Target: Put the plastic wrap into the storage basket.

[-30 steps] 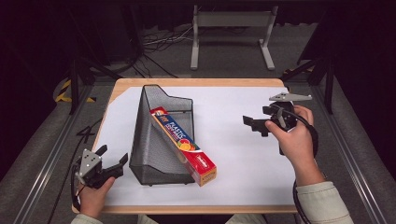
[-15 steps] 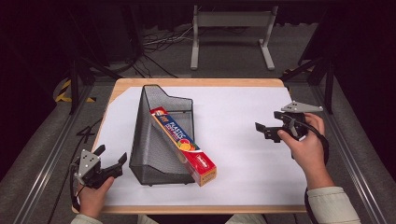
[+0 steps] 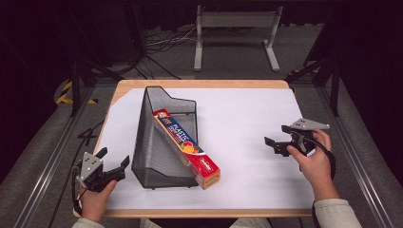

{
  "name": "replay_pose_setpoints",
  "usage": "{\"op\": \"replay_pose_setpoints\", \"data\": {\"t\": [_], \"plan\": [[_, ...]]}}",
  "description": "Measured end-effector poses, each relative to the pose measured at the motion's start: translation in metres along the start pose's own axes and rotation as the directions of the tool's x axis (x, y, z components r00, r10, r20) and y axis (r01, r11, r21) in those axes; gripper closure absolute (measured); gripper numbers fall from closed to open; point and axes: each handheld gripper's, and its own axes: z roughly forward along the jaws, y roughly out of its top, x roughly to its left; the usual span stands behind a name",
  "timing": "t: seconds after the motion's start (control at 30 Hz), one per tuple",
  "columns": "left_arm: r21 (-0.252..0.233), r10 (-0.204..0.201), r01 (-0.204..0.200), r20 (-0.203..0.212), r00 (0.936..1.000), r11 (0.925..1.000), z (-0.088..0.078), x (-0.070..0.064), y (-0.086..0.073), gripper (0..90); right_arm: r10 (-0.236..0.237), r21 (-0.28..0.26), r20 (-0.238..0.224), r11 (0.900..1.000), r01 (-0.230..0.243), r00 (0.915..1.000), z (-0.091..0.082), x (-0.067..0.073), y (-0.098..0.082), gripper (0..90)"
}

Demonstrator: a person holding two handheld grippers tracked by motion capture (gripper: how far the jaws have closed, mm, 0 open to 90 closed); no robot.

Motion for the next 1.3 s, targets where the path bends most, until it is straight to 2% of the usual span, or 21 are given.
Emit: {"op": "replay_pose_setpoints", "data": {"t": [0.07,0.17,0.43,0.67,1.0,1.13,1.3], "plan": [[-0.001,0.004,-0.004,0.000,1.0000,1.0000,0.000,0.000,0.000,14.3,-0.003,-0.002,-0.010,1.000,0.003,0.9999,0.001,-0.001,-0.007,12.2],[-0.001,0.004,-0.004,0.000,1.0000,1.0000,0.000,0.000,0.000,14.3,-0.009,0.006,0.000,1.000,0.009,1.0000,0.002,-0.002,-0.012,12.3],[-0.002,0.001,-0.001,0.000,1.0000,1.0000,0.000,0.000,0.000,14.3,-0.020,-0.027,-0.012,0.999,0.019,0.9997,0.002,-0.005,-0.029,12.2],[-0.005,0.007,-0.007,0.004,1.0000,1.0000,0.000,0.000,0.000,14.3,-0.011,-0.007,-0.023,1.000,0.011,0.9997,0.010,-0.007,-0.042,12.2],[-0.009,0.010,-0.009,0.014,0.9999,0.9999,0.002,0.000,0.001,14.3,0.015,-0.018,-0.022,1.000,-0.015,0.9996,0.009,-0.008,-0.053,11.8],[-0.006,0.012,-0.012,0.013,0.9998,0.9999,0.001,0.000,0.000,14.3,0.021,-0.016,-0.011,1.000,-0.021,0.9997,0.010,-0.008,-0.053,7.3],[-0.007,0.013,-0.013,0.014,0.9998,0.9999,0.000,0.000,0.000,14.3,0.034,-0.011,-0.032,0.999,-0.035,0.9989,0.010,-0.010,-0.053,5.8]]}}
